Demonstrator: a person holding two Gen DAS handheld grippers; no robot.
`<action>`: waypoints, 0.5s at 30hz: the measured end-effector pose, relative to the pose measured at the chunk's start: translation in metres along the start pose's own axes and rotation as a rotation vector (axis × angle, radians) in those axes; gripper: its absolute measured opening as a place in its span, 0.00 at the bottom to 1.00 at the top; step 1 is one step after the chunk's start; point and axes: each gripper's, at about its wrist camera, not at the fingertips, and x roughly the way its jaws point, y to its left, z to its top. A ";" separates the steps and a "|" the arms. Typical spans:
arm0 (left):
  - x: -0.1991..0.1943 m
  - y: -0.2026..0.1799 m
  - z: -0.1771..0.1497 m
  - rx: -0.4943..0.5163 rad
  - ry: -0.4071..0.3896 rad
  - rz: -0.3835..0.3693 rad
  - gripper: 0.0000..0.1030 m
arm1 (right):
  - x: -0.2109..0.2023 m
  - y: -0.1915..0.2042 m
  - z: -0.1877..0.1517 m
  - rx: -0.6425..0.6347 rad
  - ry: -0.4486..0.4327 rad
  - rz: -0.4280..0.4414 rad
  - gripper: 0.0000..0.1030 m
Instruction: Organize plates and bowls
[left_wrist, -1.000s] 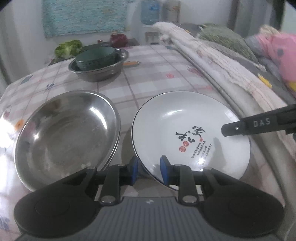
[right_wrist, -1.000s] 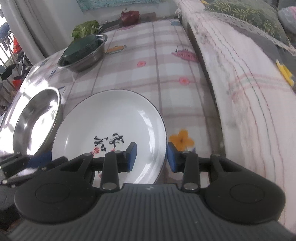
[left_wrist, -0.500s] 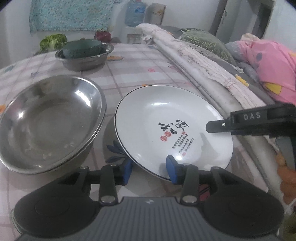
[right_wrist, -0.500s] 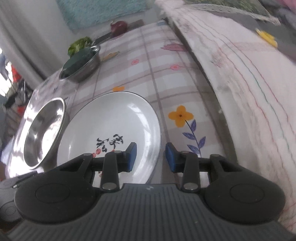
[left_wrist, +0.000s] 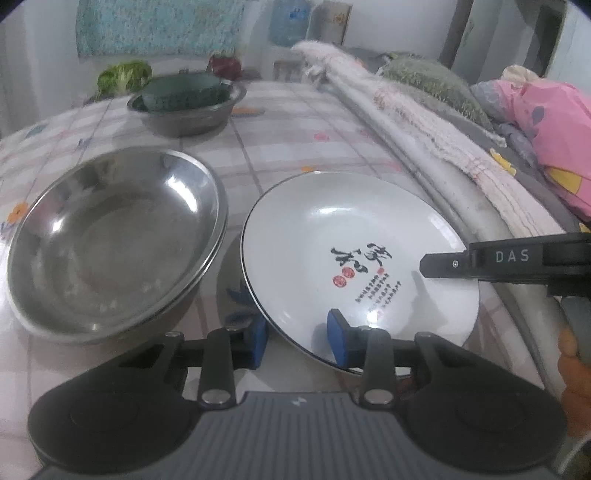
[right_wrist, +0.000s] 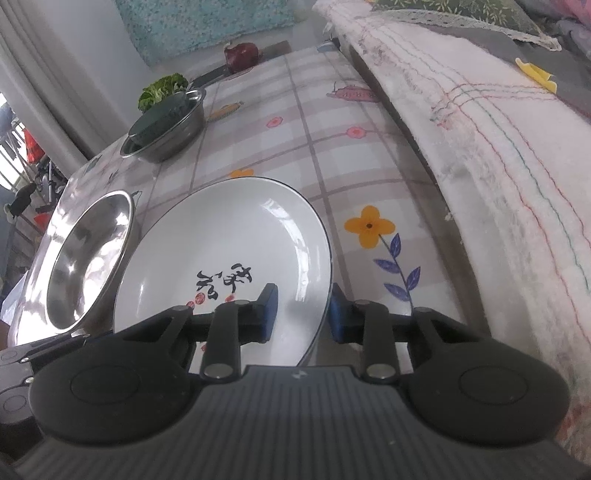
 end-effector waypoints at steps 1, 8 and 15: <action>-0.003 0.001 -0.001 -0.004 0.018 -0.002 0.34 | -0.002 0.001 -0.001 0.001 0.011 0.009 0.27; -0.007 0.015 -0.002 -0.036 0.032 0.012 0.32 | -0.010 0.007 -0.015 -0.010 0.032 0.029 0.26; 0.007 0.020 0.010 -0.048 0.012 0.037 0.35 | -0.006 0.006 -0.011 0.005 0.025 0.020 0.26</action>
